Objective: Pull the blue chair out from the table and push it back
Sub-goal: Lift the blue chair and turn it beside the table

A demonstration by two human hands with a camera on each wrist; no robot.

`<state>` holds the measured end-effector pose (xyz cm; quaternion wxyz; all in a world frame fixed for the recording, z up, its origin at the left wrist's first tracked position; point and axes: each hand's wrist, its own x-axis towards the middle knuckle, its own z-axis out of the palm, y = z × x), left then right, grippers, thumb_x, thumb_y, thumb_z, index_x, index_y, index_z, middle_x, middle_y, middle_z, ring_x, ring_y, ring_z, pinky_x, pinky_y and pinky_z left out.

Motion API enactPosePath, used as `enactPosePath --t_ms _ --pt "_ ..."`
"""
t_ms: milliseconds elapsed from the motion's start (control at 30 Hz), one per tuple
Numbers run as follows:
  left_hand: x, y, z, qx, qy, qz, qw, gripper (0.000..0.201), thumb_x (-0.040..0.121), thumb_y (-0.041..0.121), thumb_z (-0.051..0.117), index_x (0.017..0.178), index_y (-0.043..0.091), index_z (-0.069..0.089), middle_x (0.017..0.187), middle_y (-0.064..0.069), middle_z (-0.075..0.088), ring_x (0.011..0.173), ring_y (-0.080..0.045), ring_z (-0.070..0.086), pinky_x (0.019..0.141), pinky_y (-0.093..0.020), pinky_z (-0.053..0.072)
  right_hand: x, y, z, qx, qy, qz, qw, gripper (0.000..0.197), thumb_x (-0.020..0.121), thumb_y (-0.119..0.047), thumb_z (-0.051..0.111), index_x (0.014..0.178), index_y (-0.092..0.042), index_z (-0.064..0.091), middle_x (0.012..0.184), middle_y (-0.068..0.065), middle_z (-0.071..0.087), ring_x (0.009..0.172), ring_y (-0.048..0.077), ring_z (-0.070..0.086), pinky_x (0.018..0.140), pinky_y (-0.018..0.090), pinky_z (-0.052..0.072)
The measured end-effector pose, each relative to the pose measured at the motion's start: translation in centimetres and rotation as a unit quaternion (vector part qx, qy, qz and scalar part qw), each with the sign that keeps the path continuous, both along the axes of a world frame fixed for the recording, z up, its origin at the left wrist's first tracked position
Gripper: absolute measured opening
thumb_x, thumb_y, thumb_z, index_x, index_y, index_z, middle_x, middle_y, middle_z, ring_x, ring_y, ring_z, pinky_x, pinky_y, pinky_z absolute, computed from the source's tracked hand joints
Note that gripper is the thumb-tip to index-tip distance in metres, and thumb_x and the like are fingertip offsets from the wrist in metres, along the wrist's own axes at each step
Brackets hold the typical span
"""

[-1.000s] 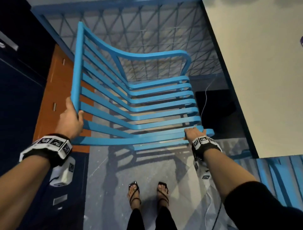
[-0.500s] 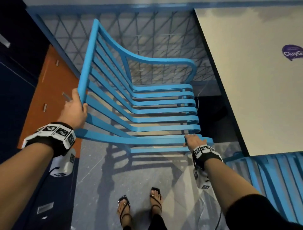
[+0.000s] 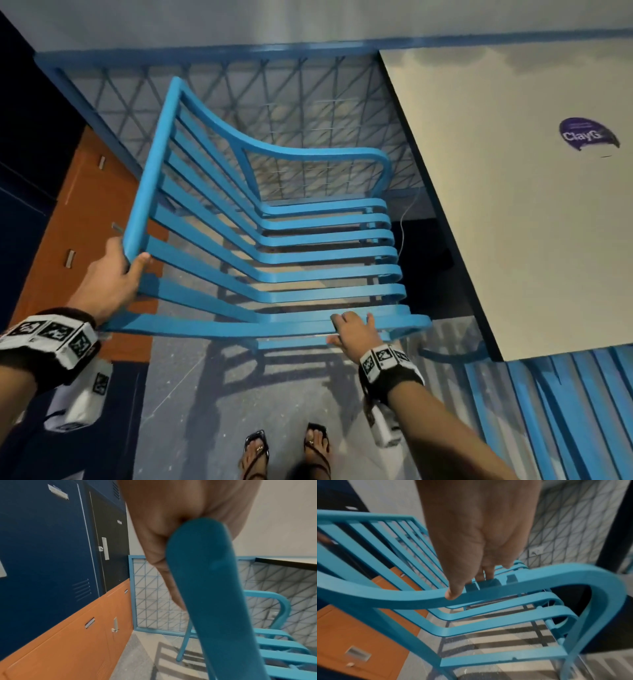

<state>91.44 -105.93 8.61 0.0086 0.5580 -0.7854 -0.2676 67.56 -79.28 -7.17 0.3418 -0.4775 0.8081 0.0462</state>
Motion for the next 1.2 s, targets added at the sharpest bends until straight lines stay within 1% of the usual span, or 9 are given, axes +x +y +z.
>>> enactPosePath --t_ms 133,333,433,500,733,900,967,1100,1200 --pt "-0.6 0.1 -0.5 -0.015 0.02 0.031 0.999 0.028 0.094 0.034 0.046 0.114 0.016 0.037 0.101 -0.023 0.061 0.074 -0.038 0.064 0.064 -0.052 0.059 -1.5 -1.5 -1.4 0.026 0.008 0.011 1.0 0.05 0.094 -0.042 0.043 0.128 -0.005 0.042 0.134 0.017 0.048 0.125 0.032 0.038 0.107 0.05 0.028" --pt "-3.0 0.8 -0.9 0.007 0.04 0.029 0.999 0.025 0.094 0.037 0.044 0.111 0.021 0.035 0.093 -0.018 0.061 0.069 -0.037 0.064 0.063 -0.05 0.058 -4.4 -0.3 -1.3 0.018 0.03 0.031 0.999 0.051 0.094 -0.041 0.041 0.127 -0.002 0.04 0.13 0.019 0.047 0.119 0.033 0.04 0.1 0.048 0.036" --pt "-6.0 2.4 -0.4 0.001 0.056 0.034 0.998 0.017 0.097 0.021 0.042 0.107 0.008 0.039 0.074 -0.007 0.048 0.054 -0.014 0.046 0.047 -0.025 0.04 -6.2 0.5 -1.0 0.014 0.058 0.016 0.998 0.047 0.095 -0.04 0.04 0.123 -0.003 0.043 0.128 0.017 0.048 0.118 0.032 0.042 0.1 0.046 0.035" --pt "-7.7 3.2 -0.2 -0.008 0.063 0.022 0.998 0.017 0.097 0.019 0.041 0.107 0.005 0.039 0.079 -0.01 0.046 0.052 -0.009 0.04 0.045 -0.021 0.031 -7.2 1.1 -0.9 0.012 0.078 0.001 0.997 0.042 0.095 -0.038 0.039 0.121 -0.005 0.044 0.127 0.015 0.049 0.118 0.031 0.043 0.101 0.046 0.032" --pt "-10.8 3.6 -0.4 -0.017 0.069 0.01 0.997 0.028 0.098 0.021 0.04 0.115 -0.001 0.039 0.094 -0.018 0.045 0.052 -0.013 0.044 0.045 -0.024 0.033 -9.3 2.2 -1.4 0.006 0.085 -0.045 0.995 0.036 0.097 -0.035 0.037 0.121 -0.009 0.044 0.129 0.012 0.05 0.123 0.028 0.043 0.112 0.05 0.021" --pt "-10.6 4.1 -0.8 -0.012 0.068 0.019 0.997 0.028 0.097 0.023 0.041 0.113 0.001 0.038 0.096 -0.02 0.048 0.063 -0.027 0.05 0.064 -0.038 0.041 -9.5 3.0 -1.5 -0.006 0.085 -0.054 0.995 0.034 0.097 -0.033 0.038 0.121 -0.01 0.044 0.127 0.011 0.05 0.122 0.027 0.044 0.115 0.052 0.017" --pt "-10.5 4.4 -1.1 -0.004 0.071 0.02 0.997 0.028 0.097 0.022 0.04 0.114 0.001 0.037 0.095 -0.019 0.048 0.058 -0.021 0.049 0.062 -0.038 0.041 -9.5 3.3 -1.5 -0.007 0.083 -0.056 0.995 0.032 0.098 -0.032 0.038 0.121 -0.01 0.044 0.128 0.011 0.051 0.122 0.027 0.044 0.115 0.053 0.016" --pt "-10.5 4.8 -1.4 -0.004 0.071 0.017 0.997 0.026 0.096 0.024 0.04 0.113 0.003 0.037 0.095 -0.02 0.051 0.066 -0.034 0.058 0.06 -0.039 0.048 -9.7 3.8 -1.5 -0.01 0.084 -0.052 0.995 0.033 0.098 -0.032 0.037 0.122 -0.011 0.045 0.128 0.01 0.052 0.123 0.026 0.043 0.115 0.053 0.015" --pt "-10.6 4.9 -1.3 -0.015 0.069 0.014 0.997 0.028 0.097 0.023 0.039 0.115 0.003 0.036 0.096 -0.02 0.053 0.06 -0.025 0.054 0.052 -0.031 0.042 -9.9 3.9 -1.5 -0.013 0.075 -0.054 0.996 0.033 0.097 -0.032 0.037 0.121 -0.011 0.045 0.128 0.01 0.052 0.123 0.026 0.043 0.115 0.054 0.014"
